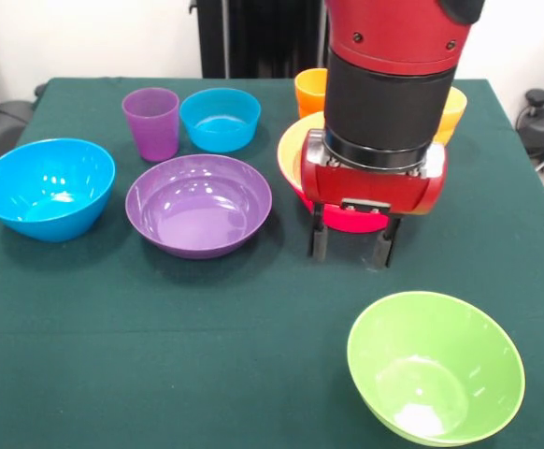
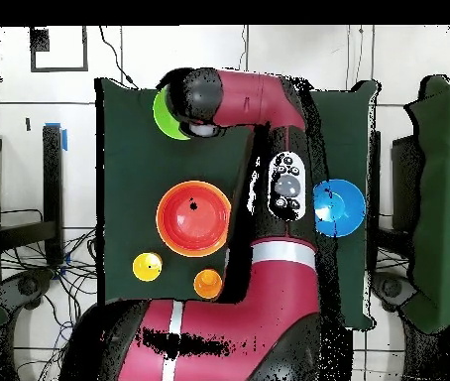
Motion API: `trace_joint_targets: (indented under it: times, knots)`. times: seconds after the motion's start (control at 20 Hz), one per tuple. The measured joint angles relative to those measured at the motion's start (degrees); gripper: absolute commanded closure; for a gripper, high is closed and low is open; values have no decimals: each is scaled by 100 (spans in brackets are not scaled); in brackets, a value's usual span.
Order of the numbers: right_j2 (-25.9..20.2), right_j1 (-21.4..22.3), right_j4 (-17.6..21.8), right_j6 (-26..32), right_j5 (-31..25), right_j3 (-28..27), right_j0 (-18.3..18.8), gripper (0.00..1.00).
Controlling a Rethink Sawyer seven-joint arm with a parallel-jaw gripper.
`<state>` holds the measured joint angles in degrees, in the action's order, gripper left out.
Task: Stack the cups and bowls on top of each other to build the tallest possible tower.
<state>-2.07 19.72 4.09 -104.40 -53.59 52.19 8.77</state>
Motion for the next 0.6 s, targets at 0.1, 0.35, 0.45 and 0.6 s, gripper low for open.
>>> trace_joint_targets:
  times: [0.1, 0.35, 0.45, 0.6]
  knots:
    - [-29, -25, 0, 0, -44, -24, 34, 0]
    - [-45, -35, 5, 0, -115, -32, 63, 0]
    - [-50, -16, 7, 0, -134, -32, 67, 0]
    - [-50, 21, 21, 0, -175, -32, 66, 0]
